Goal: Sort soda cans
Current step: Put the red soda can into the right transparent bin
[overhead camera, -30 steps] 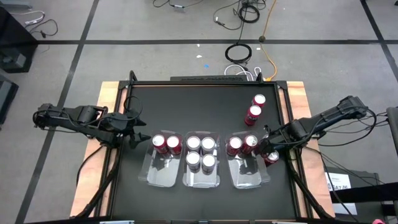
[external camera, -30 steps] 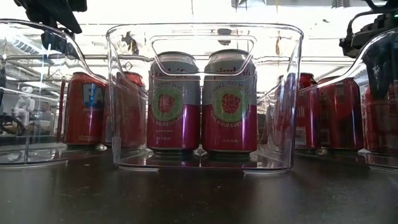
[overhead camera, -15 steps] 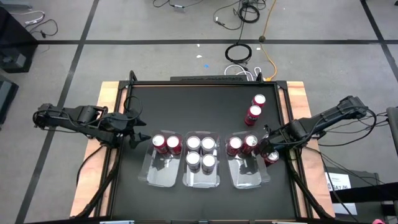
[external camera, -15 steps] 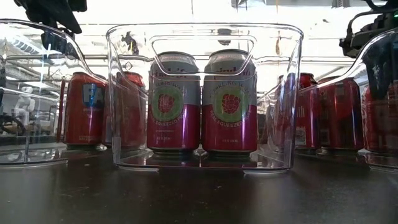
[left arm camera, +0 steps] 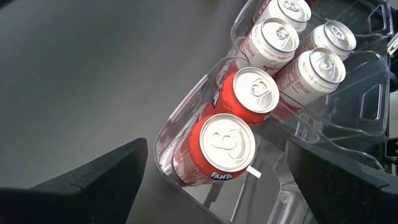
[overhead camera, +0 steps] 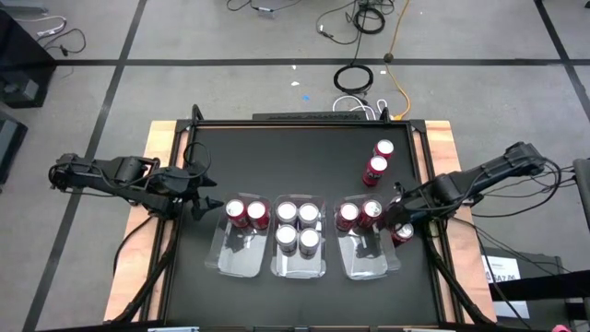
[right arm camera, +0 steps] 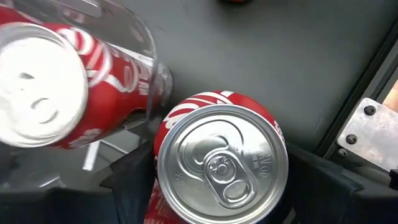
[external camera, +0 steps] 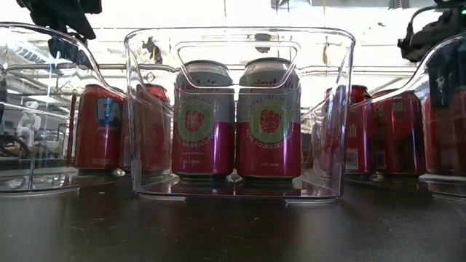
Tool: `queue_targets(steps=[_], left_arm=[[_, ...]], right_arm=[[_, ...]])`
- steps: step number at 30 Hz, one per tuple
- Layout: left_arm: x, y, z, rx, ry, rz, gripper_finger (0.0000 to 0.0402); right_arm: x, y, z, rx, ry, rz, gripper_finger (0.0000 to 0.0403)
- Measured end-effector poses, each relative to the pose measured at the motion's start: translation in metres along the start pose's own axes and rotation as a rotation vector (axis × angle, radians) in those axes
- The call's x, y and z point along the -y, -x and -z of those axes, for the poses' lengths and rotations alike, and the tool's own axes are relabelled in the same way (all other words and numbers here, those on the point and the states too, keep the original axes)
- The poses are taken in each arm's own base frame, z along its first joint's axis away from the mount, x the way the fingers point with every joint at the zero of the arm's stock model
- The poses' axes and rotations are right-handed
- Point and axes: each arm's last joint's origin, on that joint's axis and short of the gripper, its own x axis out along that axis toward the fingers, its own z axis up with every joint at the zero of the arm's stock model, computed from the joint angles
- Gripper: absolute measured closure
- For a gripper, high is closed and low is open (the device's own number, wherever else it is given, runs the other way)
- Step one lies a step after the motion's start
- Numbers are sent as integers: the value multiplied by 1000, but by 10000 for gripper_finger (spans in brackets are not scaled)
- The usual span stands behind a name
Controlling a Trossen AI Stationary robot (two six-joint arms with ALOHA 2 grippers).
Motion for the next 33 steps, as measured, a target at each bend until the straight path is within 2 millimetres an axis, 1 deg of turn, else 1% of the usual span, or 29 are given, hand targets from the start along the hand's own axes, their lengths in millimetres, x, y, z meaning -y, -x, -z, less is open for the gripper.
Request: queue_targets(steps=[3,5,8,10,14,18,21,26,30,33], left_arm=[[0,0,0,0,0,0,14],[0,0,0,0,0,0,13],[0,0,0,0,0,0,13],[0,0,0,0,0,0,13],[0,0,0,0,0,0,14],[0,0,0,0,0,0,14],[0,0,0,0,0,0,14],[0,0,0,0,0,0,13],[0,0,0,0,0,0,14],[0,0,0,0,0,0,14]], right_arm=[[3,13,-3,0,-4,2,114],[6,26,-6,-1,-3,13,114],[9,50,-11,11,-4,3,114],[9,68,-16,34,-12,-36,114],[5,102,-25,80,-1,-166,114],[-5,122,-31,83,51,-218,114],[-18,127,-32,59,107,-235,114],[-51,127,-30,7,208,-294,114],[-77,121,-27,5,266,-360,113],[-93,113,-24,1,297,-357,112]])
